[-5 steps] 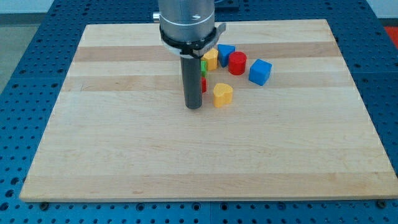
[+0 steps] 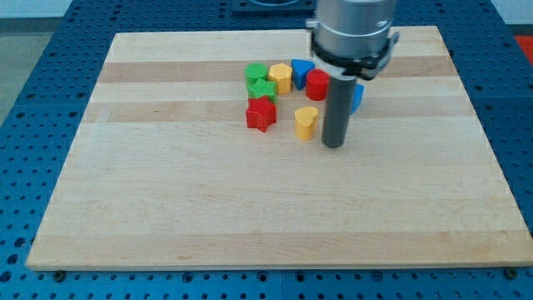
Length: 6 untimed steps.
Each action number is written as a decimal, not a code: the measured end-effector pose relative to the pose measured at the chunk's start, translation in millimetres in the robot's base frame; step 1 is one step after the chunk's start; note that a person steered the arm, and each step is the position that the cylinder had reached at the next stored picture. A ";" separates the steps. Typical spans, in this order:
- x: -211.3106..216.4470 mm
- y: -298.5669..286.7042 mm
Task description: Push the yellow heart to the right of the red star
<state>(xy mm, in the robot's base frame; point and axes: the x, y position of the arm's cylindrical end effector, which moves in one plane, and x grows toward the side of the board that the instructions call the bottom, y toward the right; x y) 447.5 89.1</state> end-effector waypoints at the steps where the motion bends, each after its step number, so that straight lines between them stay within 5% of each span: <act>1: -8.8 -0.4; 4: -13.8 -47.5; 6: -14.1 -27.6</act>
